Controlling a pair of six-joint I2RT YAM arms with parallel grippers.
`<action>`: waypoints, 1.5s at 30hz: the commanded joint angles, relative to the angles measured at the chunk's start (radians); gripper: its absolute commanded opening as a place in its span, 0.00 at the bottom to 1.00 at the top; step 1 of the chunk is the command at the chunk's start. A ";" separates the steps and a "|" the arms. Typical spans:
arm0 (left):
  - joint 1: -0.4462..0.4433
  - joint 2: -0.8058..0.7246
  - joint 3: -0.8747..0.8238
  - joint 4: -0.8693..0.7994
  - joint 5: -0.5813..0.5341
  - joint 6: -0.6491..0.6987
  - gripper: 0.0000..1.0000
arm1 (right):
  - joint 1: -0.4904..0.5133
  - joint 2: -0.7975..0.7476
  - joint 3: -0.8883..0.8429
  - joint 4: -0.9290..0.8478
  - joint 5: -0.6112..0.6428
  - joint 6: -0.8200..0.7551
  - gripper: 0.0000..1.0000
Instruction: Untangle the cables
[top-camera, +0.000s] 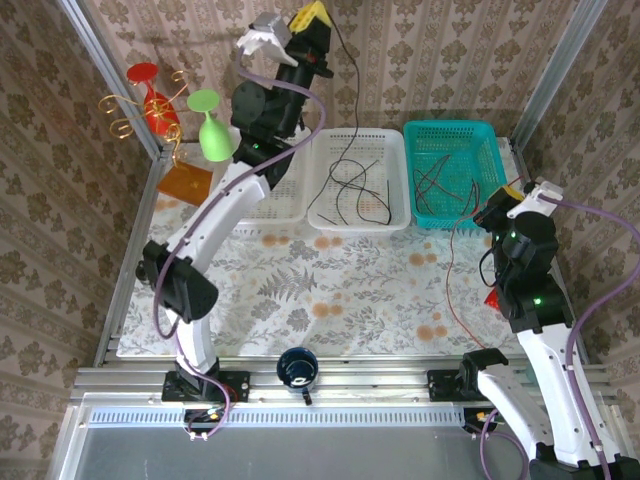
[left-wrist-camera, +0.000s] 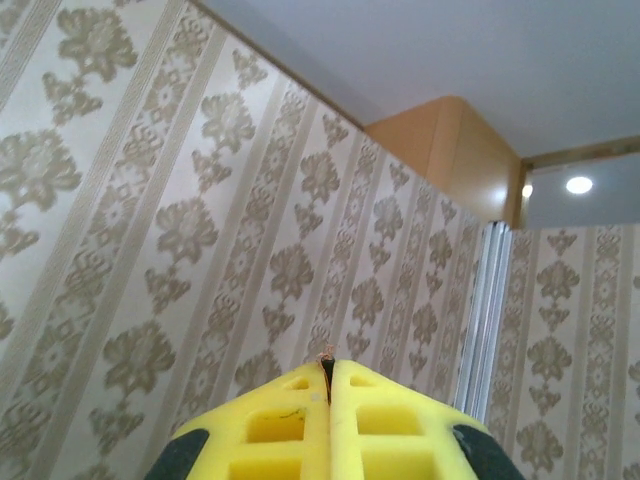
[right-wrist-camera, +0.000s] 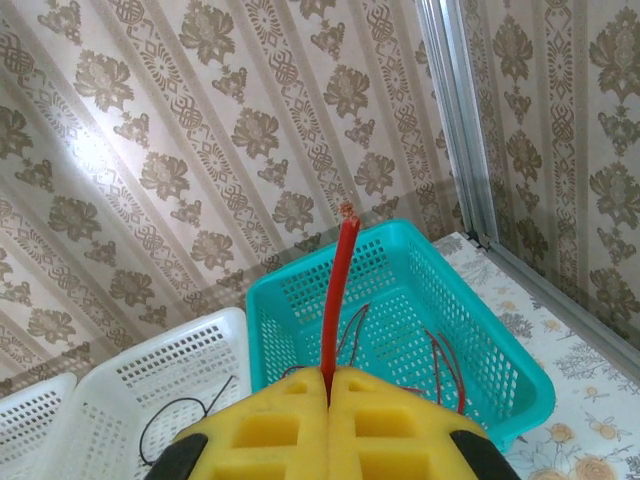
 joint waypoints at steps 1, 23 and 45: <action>0.001 0.057 0.139 0.005 0.044 0.016 0.00 | -0.004 -0.002 0.044 0.022 -0.010 -0.011 0.00; -0.036 0.046 -0.614 -0.292 -0.069 0.000 0.00 | -0.004 -0.054 0.055 -0.044 -0.021 0.031 0.00; -0.073 0.368 -0.101 -1.097 -0.046 0.132 0.00 | -0.004 -0.068 0.049 -0.064 -0.033 0.026 0.00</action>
